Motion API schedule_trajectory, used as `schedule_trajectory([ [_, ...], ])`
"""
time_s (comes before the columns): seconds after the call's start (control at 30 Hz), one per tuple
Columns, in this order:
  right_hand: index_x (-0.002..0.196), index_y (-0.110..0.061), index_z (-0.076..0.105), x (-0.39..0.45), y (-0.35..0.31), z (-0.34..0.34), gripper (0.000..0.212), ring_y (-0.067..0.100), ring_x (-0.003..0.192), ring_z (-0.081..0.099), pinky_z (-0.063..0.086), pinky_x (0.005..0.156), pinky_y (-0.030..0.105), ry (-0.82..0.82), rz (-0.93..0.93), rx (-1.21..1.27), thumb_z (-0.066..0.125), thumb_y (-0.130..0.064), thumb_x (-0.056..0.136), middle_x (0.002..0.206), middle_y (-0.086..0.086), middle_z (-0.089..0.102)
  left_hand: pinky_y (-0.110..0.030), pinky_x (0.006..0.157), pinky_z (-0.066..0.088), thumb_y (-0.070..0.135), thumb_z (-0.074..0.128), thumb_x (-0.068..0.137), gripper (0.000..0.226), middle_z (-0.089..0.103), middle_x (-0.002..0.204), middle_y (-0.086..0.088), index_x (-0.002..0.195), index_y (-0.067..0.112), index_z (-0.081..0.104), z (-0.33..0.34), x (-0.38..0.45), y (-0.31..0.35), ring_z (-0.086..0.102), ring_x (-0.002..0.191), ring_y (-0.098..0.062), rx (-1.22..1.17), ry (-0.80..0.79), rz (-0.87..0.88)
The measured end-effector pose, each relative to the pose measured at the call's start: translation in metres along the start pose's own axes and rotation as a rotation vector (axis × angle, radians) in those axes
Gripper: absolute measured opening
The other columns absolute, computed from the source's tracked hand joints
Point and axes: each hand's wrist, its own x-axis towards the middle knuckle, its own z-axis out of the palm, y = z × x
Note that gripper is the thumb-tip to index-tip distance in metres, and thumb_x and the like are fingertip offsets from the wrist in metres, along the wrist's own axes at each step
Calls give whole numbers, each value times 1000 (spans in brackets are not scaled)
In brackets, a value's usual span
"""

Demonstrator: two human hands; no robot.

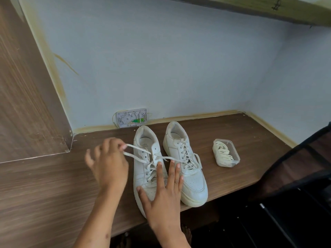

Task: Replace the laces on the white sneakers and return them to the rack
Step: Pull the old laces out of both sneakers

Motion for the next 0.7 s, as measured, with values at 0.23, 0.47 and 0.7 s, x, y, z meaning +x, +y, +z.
schedule_trajectory([
  [0.23,155,-19,22,0,-2,-1,82,26,150,-4,4,115,43,1,4,-6,38,-68,91,161,16,12,-54,94,36,32,62,92,19,57,125,-4,110,26,67,-4,5,-20,48,112,-40,-161,-119,-89],
  [0.47,155,-19,20,1,-2,1,83,26,151,-5,2,117,42,-15,8,13,35,-70,91,162,14,10,-54,106,28,39,80,74,13,68,99,15,84,34,75,9,-6,7,53,102,-19,-132,-135,334],
  [0.7,156,-20,18,1,-1,-1,83,25,151,-6,1,117,40,-19,-4,24,37,-69,92,162,15,8,-52,91,37,20,47,95,17,62,95,-6,96,14,63,3,2,-1,59,85,-33,-201,131,-60],
])
